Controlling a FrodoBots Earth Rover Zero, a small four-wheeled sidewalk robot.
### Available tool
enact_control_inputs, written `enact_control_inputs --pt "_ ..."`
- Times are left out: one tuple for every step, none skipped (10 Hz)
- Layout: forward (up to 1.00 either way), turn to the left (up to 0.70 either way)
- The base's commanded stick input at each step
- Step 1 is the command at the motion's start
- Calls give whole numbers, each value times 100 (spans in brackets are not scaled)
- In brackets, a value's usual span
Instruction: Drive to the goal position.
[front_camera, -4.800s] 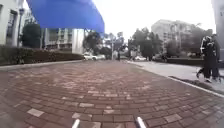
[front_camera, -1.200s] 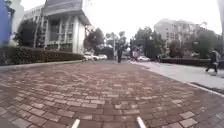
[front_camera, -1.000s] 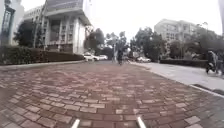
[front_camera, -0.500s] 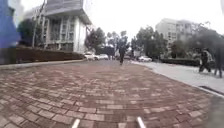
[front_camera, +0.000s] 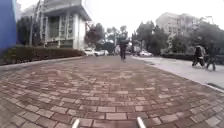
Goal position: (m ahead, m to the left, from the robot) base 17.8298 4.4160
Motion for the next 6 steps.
enact_control_inputs --pt "70 0" --pt "70 0" --pt "70 0" --pt "70 0" --pt "70 0" --pt "70 0"
